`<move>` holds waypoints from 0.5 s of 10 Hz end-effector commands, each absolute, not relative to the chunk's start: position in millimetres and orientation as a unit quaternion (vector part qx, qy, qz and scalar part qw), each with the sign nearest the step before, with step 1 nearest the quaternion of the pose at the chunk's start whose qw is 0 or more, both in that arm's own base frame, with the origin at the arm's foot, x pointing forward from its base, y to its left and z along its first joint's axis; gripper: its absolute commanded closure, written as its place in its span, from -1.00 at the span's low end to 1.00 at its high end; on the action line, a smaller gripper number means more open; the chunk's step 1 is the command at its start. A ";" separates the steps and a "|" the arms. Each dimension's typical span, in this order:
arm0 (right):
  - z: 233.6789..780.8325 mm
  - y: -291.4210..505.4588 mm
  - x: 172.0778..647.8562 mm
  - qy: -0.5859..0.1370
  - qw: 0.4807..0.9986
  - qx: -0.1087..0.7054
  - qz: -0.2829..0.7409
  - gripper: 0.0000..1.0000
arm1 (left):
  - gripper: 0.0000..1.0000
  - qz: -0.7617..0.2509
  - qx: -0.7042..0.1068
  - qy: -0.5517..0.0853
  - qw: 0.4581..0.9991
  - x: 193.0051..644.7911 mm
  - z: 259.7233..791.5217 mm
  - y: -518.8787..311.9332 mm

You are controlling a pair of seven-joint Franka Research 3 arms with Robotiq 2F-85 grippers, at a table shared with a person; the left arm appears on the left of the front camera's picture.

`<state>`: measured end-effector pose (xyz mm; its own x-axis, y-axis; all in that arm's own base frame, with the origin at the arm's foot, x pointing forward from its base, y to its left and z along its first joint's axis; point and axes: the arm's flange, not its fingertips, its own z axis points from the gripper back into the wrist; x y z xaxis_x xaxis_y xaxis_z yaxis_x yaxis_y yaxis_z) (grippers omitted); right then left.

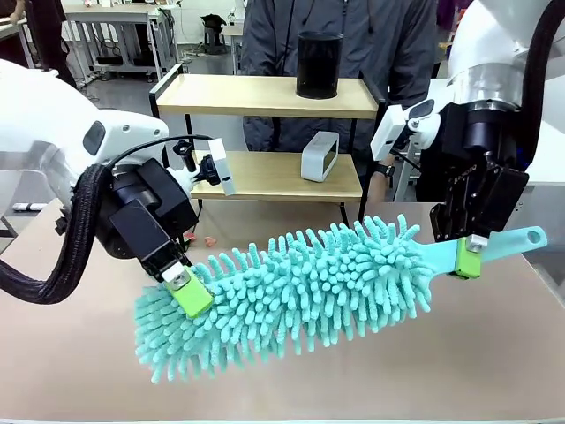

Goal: Clean the shelf.
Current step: Hand the Duster back to the human.

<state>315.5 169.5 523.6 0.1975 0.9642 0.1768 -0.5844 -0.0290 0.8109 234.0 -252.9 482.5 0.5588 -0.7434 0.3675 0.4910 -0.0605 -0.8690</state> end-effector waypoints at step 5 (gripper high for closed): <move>526.6 167.5 316.0 0.222 0.651 0.421 0.591 0.75 | 1.00 -0.464 -0.556 0.096 0.683 238.3 479.5 -251.8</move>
